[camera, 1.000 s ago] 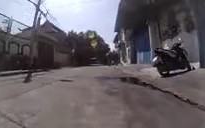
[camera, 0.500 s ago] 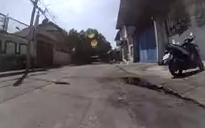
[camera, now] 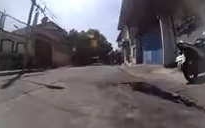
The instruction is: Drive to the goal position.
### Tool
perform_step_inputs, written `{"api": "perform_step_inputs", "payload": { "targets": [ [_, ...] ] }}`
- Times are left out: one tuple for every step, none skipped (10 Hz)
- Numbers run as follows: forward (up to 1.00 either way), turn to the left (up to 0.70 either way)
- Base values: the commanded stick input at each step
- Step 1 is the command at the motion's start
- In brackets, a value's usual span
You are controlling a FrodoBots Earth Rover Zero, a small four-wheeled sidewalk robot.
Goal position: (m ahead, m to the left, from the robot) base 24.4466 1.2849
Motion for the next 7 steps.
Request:
{"api": "perform_step_inputs", "payload": {
  "targets": [
    [1.00, 0.00],
    [1.00, 0.00],
    [1.00, 0.00],
    [1.00, 0.00],
    [1.00, 0.00],
    [1.00, 0.00],
    [1.00, 0.00]
  ]
}}
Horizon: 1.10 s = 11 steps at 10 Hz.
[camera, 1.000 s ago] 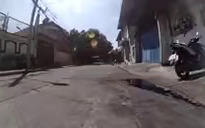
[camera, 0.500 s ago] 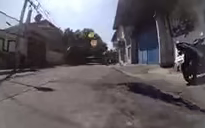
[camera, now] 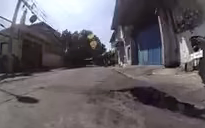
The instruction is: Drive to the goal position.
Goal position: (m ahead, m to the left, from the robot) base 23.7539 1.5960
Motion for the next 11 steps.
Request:
{"api": "perform_step_inputs", "payload": {
  "targets": [
    [1.00, 0.00],
    [1.00, 0.00],
    [1.00, 0.00],
    [1.00, 0.00],
    [1.00, 0.00],
    [1.00, 0.00],
    [1.00, 0.00],
    [1.00, 0.00],
    [1.00, 0.00],
    [1.00, 0.00],
    [1.00, -0.06]
  ]
}}
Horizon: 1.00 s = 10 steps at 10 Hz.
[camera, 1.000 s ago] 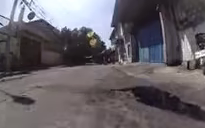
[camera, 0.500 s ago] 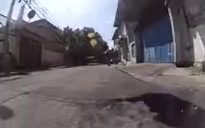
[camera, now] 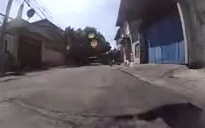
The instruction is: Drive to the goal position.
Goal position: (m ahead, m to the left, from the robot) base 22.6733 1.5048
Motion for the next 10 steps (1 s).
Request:
{"api": "perform_step_inputs", "payload": {
  "targets": [
    [1.00, -0.32],
    [1.00, -0.40],
    [1.00, -0.40],
    [1.00, -0.40],
    [1.00, -0.40],
    [1.00, -0.27],
    [1.00, -0.04],
    [1.00, 0.00],
    [1.00, 0.00],
    [1.00, 0.00]
  ]
}}
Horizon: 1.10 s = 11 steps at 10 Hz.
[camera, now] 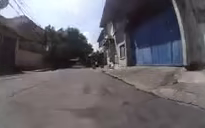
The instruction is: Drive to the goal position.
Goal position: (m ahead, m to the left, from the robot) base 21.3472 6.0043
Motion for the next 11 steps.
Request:
{"api": "perform_step_inputs", "payload": {
  "targets": [
    [1.00, 0.00],
    [1.00, 0.00],
    [1.00, 0.00],
    [1.00, 0.00],
    [1.00, 0.00],
    [1.00, 0.00],
    [1.00, 0.00],
    [1.00, 0.00],
    [1.00, 0.00],
    [1.00, 0.00],
    [1.00, 0.00]
  ]
}}
